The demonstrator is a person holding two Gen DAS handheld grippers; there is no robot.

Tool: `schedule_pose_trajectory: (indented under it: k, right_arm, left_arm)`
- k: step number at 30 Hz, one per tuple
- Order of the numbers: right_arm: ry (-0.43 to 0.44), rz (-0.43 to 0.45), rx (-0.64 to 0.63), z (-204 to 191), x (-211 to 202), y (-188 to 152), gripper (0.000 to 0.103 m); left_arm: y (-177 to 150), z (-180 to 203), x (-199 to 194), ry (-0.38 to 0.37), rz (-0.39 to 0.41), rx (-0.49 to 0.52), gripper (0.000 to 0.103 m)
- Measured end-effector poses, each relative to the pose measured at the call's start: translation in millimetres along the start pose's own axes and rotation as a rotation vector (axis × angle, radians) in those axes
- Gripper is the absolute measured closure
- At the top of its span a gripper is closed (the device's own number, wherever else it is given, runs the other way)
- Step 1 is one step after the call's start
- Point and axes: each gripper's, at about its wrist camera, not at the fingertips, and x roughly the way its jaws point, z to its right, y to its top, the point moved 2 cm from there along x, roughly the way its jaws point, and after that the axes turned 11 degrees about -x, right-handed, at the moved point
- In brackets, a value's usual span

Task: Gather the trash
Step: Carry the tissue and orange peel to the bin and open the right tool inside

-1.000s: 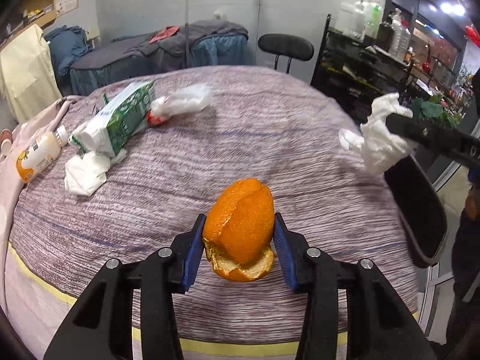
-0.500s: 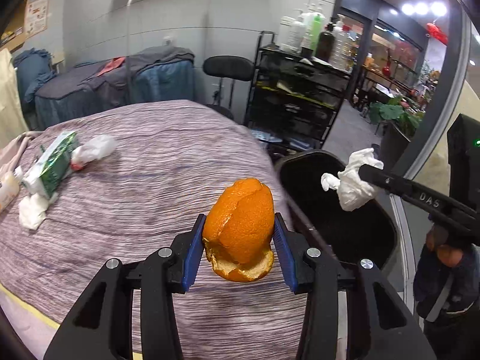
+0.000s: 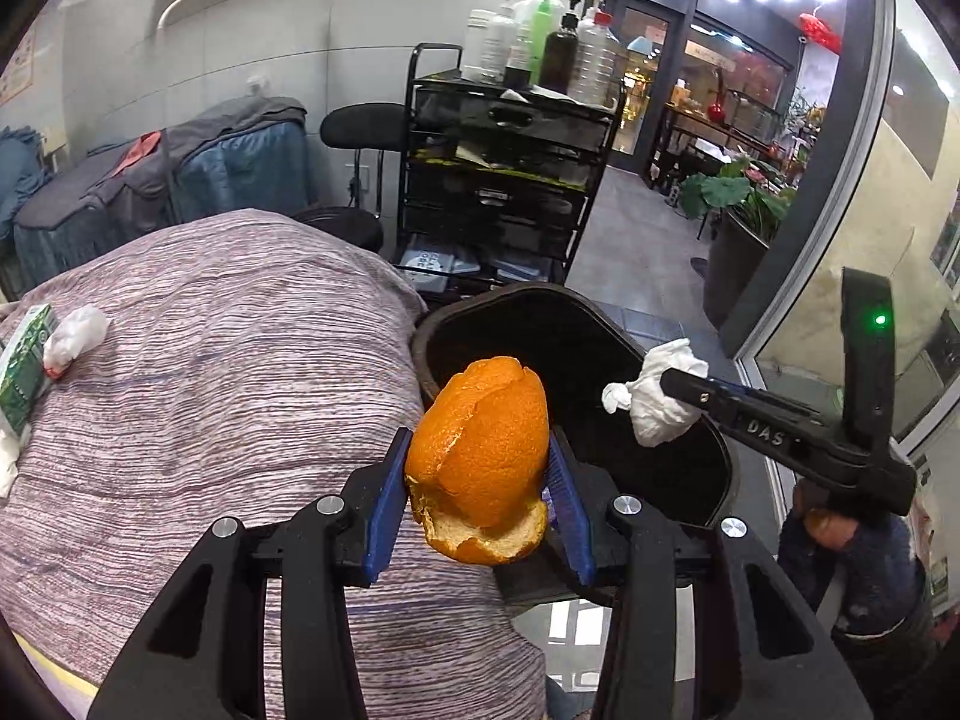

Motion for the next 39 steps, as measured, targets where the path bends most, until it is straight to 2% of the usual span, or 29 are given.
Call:
schedule_pose_trajectory:
  k: [3, 5, 6, 7, 9, 12, 24, 39]
  right_arm:
    - [-0.015, -0.02, 0.014, 6.1, 8.6, -5.5, 0.086]
    - [-0.023, -0.03, 0.029, 10.9, 14.2, -9.4, 0.082]
    - [-0.028, -0.032, 0.038, 12.9, 16.3, -10.1, 0.075]
    - [-0.036, -0.032, 0.046, 15.9, 17.6, -11.6, 0.063]
    - [-0.052, -0.028, 0.06, 19.1, 17.6, -13.3, 0.051]
    - [-0.066, -0.016, 0.069, 23.7, 13.6, -14.4, 0.042]
    - [-0.158, 0.04, 0.106, 47.8, -20.2, -18.4, 0.04]
    - [-0.214, 0.057, 0.166, 74.8, -41.6, -25.9, 0.04]
  left_arm:
    - [-1.3, 5.4, 3.0, -0.006, -0.005, 0.005, 0.06]
    - [-2.6, 9.4, 5.5, -0.008, -0.009, 0.014, 0.06]
    - [-3.6, 11.8, 6.3, -0.009, -0.01, 0.02, 0.06]
    - [-3.9, 13.9, 7.1, -0.01, -0.011, 0.025, 0.06]
    - [-4.0, 17.6, 10.1, -0.012, -0.016, 0.03, 0.06]
    - [-5.2, 22.4, 14.6, -0.017, -0.026, 0.037, 0.06]
    - [-2.1, 55.2, 43.4, -0.06, -0.083, 0.09, 0.06]
    - [-6.4, 87.6, 90.3, -0.021, -0.151, 0.191, 0.059]
